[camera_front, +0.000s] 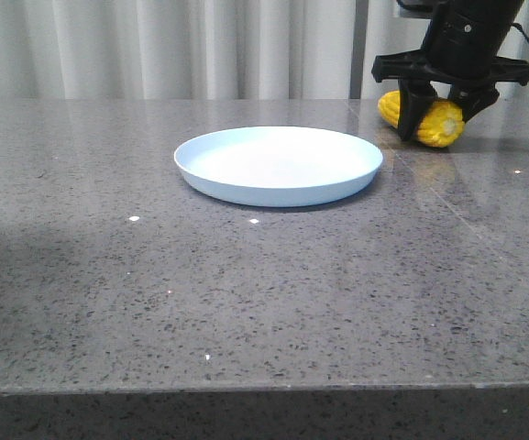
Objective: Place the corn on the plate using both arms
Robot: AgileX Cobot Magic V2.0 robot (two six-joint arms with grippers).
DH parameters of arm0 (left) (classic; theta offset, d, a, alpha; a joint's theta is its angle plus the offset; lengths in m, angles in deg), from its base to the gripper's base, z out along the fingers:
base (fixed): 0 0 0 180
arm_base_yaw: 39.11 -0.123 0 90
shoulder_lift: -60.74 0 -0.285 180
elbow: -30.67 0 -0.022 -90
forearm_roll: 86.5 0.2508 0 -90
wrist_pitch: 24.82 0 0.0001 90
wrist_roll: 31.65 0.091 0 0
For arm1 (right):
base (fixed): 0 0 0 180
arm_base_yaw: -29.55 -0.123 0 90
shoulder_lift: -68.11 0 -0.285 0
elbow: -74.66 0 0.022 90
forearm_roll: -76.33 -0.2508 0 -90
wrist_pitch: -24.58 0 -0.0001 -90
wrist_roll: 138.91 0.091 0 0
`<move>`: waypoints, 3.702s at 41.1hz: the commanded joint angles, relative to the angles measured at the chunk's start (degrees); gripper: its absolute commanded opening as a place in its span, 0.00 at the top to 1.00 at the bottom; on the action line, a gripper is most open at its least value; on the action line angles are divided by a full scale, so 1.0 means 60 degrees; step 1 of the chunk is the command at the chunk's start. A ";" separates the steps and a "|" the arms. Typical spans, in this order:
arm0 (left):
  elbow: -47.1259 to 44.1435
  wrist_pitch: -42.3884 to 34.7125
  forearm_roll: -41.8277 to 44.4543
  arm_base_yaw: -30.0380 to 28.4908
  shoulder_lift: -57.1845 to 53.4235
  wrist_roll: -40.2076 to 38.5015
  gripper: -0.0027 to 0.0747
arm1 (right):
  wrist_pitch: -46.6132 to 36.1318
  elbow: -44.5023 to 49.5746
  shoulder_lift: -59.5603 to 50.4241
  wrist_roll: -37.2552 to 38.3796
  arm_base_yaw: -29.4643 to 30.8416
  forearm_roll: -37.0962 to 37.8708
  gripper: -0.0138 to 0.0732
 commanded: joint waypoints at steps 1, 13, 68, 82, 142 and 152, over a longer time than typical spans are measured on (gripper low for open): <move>0.0237 -0.0657 -0.0053 0.0056 -0.0116 -0.0112 0.56 | -0.0239 -0.0366 -0.0957 -0.0117 0.0036 -0.0073 0.51; 0.0237 -0.0657 -0.0053 0.0056 -0.0116 -0.0112 0.56 | 0.0054 0.0229 -0.2957 -0.0117 -0.0829 -0.0102 0.51; 0.0237 -0.0701 -0.0053 0.0056 -0.0100 -0.0112 0.56 | -0.5361 0.5945 -0.4418 -0.0109 -0.3275 -0.3897 0.13; 0.0237 -0.0701 -0.0053 0.0056 -0.0100 -0.0112 0.56 | -0.2502 0.5936 -0.6819 -0.0109 -0.3275 -0.0530 0.14; 0.0237 -0.0701 -0.0053 0.0056 -0.0100 -0.0112 0.99 | 0.1275 0.7851 -1.3905 -0.0109 -0.3275 0.0575 0.92; 0.0237 -0.0701 -0.0053 0.0056 -0.0100 -0.0112 0.99 | 0.1477 0.7851 -1.3905 -0.0109 -0.3275 0.0575 0.92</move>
